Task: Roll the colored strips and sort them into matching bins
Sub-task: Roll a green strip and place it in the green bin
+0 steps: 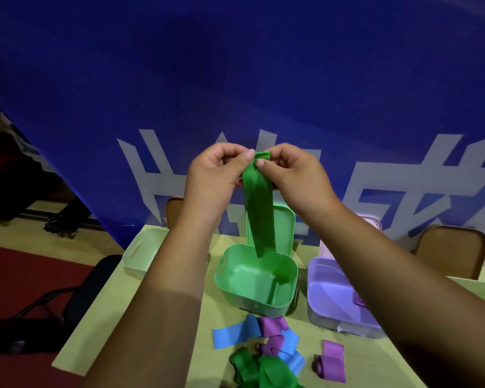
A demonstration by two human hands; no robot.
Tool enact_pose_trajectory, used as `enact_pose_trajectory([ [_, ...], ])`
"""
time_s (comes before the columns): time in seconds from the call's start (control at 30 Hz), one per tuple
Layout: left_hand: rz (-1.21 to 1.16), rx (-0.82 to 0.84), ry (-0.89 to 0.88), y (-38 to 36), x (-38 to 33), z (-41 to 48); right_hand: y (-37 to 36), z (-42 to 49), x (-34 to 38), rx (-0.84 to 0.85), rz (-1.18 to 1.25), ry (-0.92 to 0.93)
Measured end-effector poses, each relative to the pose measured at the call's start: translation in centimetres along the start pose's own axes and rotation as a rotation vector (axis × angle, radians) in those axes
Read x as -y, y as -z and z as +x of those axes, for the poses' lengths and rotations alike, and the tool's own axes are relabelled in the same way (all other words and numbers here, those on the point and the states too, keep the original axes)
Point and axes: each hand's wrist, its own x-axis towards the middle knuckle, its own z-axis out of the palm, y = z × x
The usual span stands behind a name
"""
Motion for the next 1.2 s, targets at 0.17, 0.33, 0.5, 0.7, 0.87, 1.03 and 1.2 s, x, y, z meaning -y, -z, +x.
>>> enact_pose_trajectory([
  [0.17,0.046,-0.001,-0.019,-0.2,0.3,0.2,0.3,-0.1,-0.2,0.023,0.032,-0.012],
  [0.33,0.067,0.017,-0.019,-0.1,0.4,0.0,0.5,-0.3,-0.2,0.027,0.073,-0.026],
  [0.5,0.046,0.036,-0.008,0.1,0.3,0.0,0.7,-0.2,-0.5,0.030,0.059,-0.036],
  [0.7,0.002,0.043,0.029,0.4,0.6,-0.1,0.5,-0.2,-0.5,0.026,0.074,-0.046],
  [0.87,-0.033,0.041,0.061,0.4,0.7,-0.2,0.2,-0.2,-0.6,0.025,0.105,-0.052],
  [1.03,-0.068,0.039,0.077,0.4,0.3,-0.5,0.1,-0.3,-0.3,0.015,0.143,-0.055],
  [1.2,-0.073,0.037,0.074,0.4,0.0,-0.9,0.0,-0.5,-0.4,0.028,0.162,-0.082],
])
